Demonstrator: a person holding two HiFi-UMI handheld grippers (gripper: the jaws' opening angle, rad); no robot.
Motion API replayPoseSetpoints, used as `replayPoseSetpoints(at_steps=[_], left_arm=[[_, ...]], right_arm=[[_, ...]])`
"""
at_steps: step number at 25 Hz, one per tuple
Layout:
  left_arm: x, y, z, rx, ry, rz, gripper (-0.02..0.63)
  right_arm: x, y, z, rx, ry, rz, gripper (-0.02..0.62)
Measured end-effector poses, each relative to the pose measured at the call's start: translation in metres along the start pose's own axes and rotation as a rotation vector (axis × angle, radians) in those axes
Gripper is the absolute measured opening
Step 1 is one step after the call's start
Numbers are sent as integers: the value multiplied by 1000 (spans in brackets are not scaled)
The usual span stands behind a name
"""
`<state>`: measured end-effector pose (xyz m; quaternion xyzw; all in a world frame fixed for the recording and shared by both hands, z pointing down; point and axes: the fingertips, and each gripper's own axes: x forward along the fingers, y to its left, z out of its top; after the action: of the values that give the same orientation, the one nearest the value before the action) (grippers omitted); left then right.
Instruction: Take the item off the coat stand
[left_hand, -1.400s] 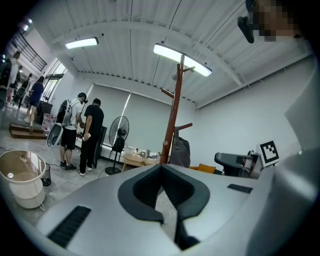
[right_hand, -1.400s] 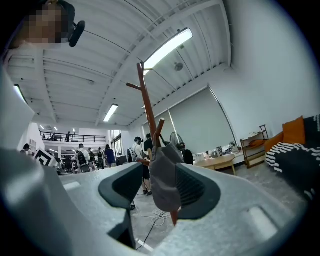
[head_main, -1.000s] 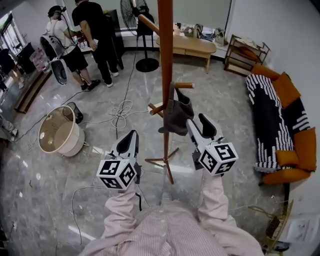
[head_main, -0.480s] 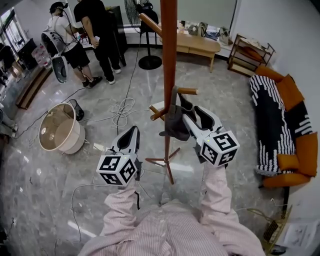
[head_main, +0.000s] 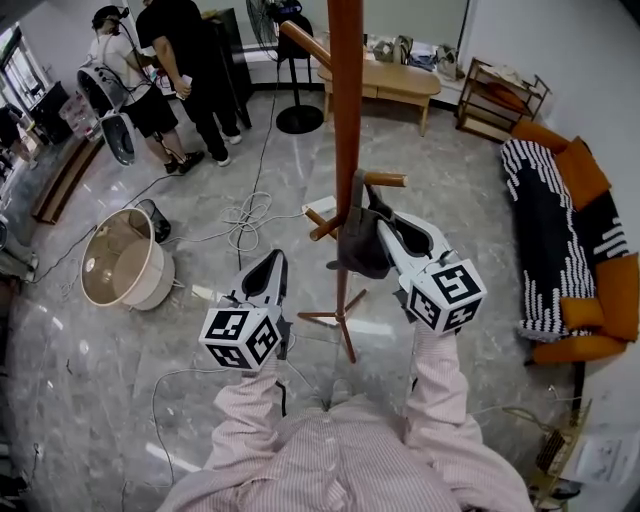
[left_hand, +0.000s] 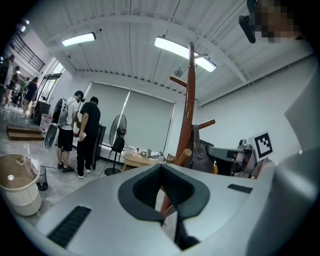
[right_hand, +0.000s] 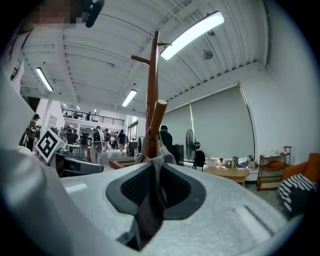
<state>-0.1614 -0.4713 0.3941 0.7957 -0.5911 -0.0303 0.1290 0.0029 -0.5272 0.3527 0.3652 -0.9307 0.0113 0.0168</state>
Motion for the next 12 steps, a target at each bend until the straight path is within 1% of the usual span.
replayPoseSetpoints(at_steps=[12], left_arm=[[-5,-13,7,11,-1,-73,2]], right_arm=[[-21,-2,21,-23,-28,-103,54]])
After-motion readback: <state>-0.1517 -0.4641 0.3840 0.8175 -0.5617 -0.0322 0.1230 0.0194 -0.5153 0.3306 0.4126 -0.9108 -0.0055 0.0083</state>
